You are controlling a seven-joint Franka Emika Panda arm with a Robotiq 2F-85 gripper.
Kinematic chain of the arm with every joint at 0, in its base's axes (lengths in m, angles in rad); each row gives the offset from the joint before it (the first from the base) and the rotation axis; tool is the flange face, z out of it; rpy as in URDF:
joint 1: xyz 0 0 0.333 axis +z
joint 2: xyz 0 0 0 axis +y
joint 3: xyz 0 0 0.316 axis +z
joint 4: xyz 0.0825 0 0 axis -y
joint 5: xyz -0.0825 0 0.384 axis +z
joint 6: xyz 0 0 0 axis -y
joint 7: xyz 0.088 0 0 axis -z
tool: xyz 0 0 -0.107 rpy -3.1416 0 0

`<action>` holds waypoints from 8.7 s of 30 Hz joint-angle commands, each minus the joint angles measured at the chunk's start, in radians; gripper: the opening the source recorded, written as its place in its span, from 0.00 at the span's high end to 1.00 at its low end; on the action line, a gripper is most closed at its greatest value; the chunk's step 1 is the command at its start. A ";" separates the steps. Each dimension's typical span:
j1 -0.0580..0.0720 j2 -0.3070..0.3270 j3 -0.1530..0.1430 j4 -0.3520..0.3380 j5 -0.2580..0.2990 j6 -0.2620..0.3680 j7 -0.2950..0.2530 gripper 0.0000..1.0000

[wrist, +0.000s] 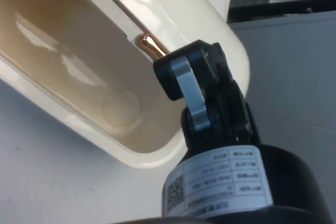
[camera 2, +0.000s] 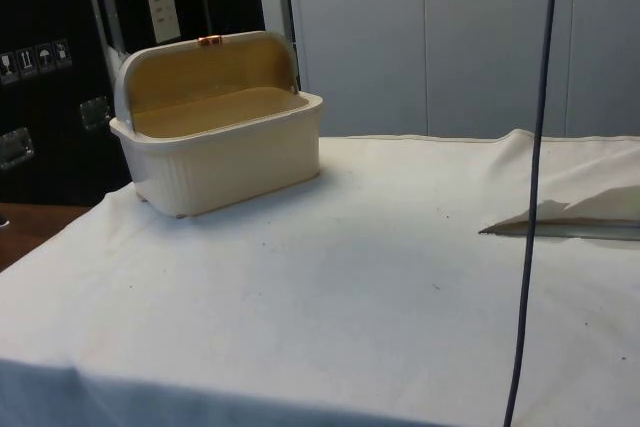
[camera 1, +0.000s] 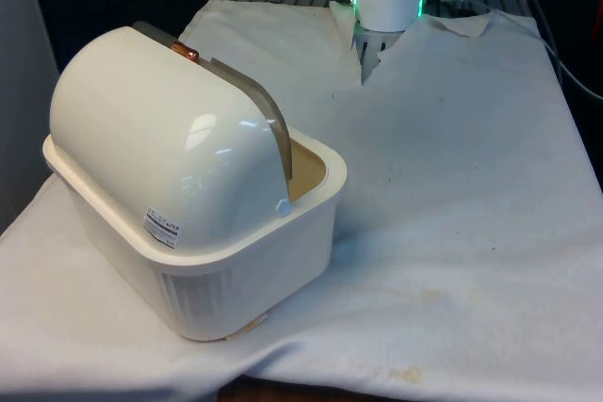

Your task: Open the lid, then close it.

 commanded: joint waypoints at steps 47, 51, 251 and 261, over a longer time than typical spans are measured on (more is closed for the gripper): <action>-0.033 0.142 0.020 0.223 0.484 -0.301 -0.418 1.00; -0.034 0.173 0.009 0.263 0.493 -0.321 -0.440 1.00; 0.044 -0.080 0.211 -0.143 0.537 -0.602 -0.883 1.00; 0.045 -0.098 0.212 -0.157 0.507 -0.613 -0.937 1.00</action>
